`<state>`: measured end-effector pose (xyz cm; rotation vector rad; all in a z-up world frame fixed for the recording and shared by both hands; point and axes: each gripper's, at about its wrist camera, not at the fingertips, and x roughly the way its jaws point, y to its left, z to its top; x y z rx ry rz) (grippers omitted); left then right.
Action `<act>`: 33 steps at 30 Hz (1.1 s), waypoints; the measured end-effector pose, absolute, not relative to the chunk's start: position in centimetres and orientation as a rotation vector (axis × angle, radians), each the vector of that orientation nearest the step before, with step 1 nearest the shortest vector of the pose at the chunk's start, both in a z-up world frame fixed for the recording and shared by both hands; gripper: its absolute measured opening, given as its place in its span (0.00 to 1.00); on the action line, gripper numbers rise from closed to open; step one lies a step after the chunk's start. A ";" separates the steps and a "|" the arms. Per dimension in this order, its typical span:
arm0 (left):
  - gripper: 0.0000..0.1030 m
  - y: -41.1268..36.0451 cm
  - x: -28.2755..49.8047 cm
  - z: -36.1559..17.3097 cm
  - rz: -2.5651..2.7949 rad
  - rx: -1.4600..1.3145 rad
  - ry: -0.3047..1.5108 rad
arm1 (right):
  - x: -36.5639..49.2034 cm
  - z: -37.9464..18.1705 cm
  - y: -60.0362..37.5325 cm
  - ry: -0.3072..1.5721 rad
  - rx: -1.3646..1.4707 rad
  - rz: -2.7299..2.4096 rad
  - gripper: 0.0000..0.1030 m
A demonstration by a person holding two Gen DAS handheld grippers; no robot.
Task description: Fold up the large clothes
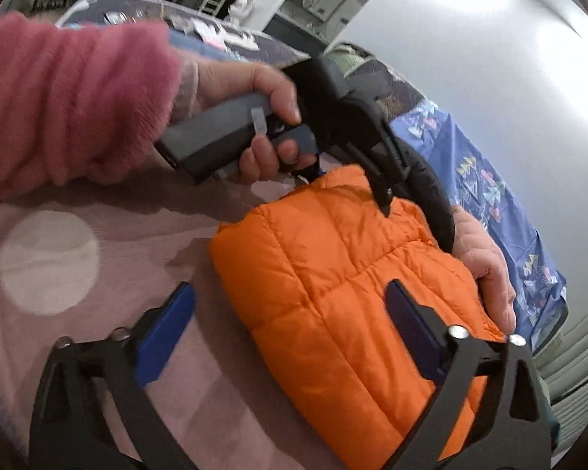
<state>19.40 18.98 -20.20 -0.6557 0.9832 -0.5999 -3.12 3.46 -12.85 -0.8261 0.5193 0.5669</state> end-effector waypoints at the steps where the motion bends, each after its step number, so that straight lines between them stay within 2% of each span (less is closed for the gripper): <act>1: 0.56 18.8 19.5 -20.2 -0.604 -0.656 0.987 | -2.5 -13.2 3.8 0.541 -0.822 0.551 0.74; 2: 0.55 18.6 19.7 -20.2 -0.608 -0.657 0.990 | -1.7 -13.6 4.0 0.566 -0.816 0.531 0.65; 3: 0.49 18.5 20.0 -20.3 -0.614 -0.665 0.994 | -1.3 -13.7 4.0 0.569 -0.814 0.515 0.60; 4: 0.41 18.5 20.1 -20.3 -0.620 -0.675 0.995 | -1.1 -13.7 4.0 0.557 -0.811 0.500 0.46; 5: 0.37 18.4 20.2 -20.2 -0.624 -0.687 0.993 | -1.1 -13.2 3.9 0.547 -0.796 0.498 0.34; 7: 0.26 18.6 20.0 -19.5 -0.629 -0.701 0.976 | -1.0 -11.7 2.8 0.534 -0.711 0.512 0.24; 8: 0.25 18.5 19.8 -18.8 -0.636 -0.700 0.959 | -0.6 -10.5 1.8 0.539 -0.638 0.527 0.20; 14: 0.22 17.0 18.7 -13.2 -0.703 -0.675 0.853 | -0.1 -5.4 -3.6 0.497 -0.317 0.577 0.18; 21: 0.22 10.4 18.6 -5.3 -0.725 -0.495 0.797 | 0.3 -2.1 -10.1 0.497 -0.057 0.632 0.20; 23: 0.19 8.6 18.3 -3.8 -0.684 -0.428 0.785 | -0.2 -1.3 -12.6 0.505 0.000 0.678 0.43; 25: 0.16 7.7 17.7 -3.0 -0.670 -0.407 0.767 | -0.6 -0.2 -16.4 0.471 0.086 0.718 0.48; 27: 0.15 7.8 16.8 -2.4 -0.672 -0.401 0.743 | -0.6 0.7 -20.9 0.438 0.176 0.648 0.48; 30: 0.15 8.2 15.8 -1.7 -0.681 -0.417 0.720 | 4.8 0.0 -26.0 0.541 0.278 0.412 0.48; 32: 0.14 8.4 15.3 -1.5 -0.687 -0.436 0.711 | 10.2 -1.5 -27.1 0.626 0.301 0.302 0.34; 33: 0.14 8.2 15.1 -1.4 -0.688 -0.443 0.709 | 12.6 -2.3 -26.6 0.659 0.291 0.307 0.33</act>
